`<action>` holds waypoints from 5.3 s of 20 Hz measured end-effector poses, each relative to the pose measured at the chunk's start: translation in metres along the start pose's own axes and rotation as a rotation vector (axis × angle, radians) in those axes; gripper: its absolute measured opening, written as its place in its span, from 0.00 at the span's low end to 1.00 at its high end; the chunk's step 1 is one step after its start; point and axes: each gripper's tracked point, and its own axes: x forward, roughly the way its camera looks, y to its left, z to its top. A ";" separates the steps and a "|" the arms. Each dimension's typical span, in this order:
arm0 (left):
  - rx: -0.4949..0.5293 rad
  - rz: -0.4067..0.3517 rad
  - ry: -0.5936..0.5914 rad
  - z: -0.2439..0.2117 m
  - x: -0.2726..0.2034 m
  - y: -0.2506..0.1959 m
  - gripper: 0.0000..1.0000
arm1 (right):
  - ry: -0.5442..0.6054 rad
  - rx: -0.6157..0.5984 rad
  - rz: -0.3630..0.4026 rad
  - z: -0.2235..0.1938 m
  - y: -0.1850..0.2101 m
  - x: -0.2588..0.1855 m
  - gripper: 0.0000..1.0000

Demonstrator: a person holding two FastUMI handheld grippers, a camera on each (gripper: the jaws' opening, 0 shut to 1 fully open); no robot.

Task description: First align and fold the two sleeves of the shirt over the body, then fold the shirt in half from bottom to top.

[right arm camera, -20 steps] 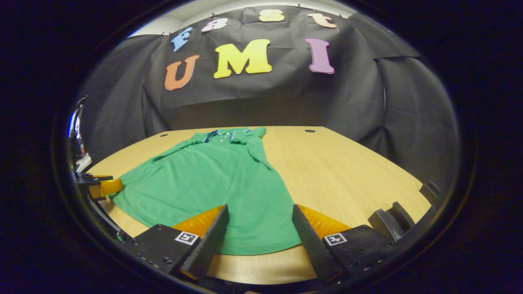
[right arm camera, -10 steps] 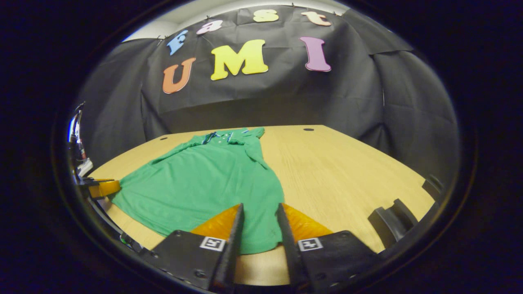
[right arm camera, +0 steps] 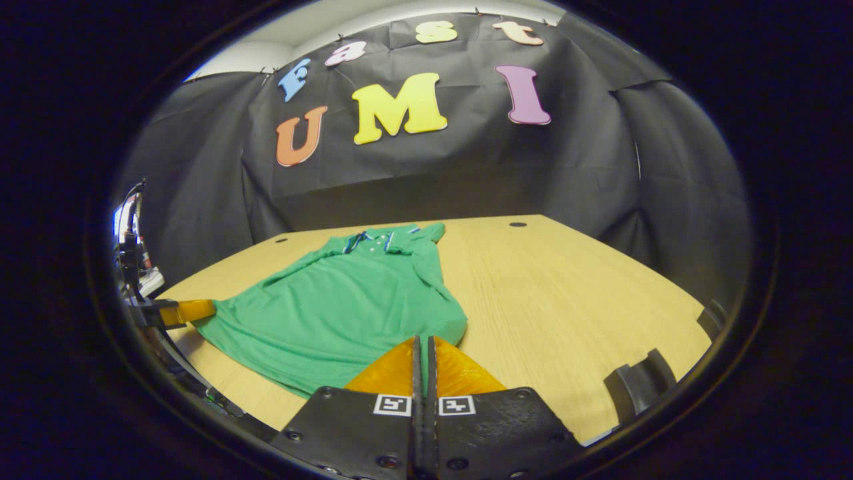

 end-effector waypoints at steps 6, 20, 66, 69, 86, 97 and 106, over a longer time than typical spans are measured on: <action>0.053 -0.015 -0.103 0.071 0.013 -0.012 0.07 | -0.122 -0.055 0.007 0.077 0.005 0.020 0.00; 0.086 -0.034 -0.243 0.208 0.174 -0.020 0.08 | -0.212 -0.213 -0.009 0.210 0.021 0.189 0.00; 0.116 0.004 -0.249 0.260 0.172 -0.037 1.00 | -0.338 -0.255 -0.085 0.295 0.054 0.181 0.96; 0.118 0.005 -0.245 0.255 0.115 -0.047 1.00 | -0.395 -0.278 -0.093 0.296 0.058 0.119 0.95; 0.038 0.014 -0.307 0.188 -0.041 -0.078 1.00 | -0.298 -0.086 -0.073 0.176 0.038 -0.040 0.95; 0.053 -0.001 -0.290 0.182 -0.035 -0.082 1.00 | -0.244 -0.060 -0.085 0.162 0.013 -0.028 0.95; 0.061 -0.039 -0.246 0.169 -0.022 -0.094 1.00 | -0.237 -0.085 -0.095 0.156 0.012 -0.017 0.95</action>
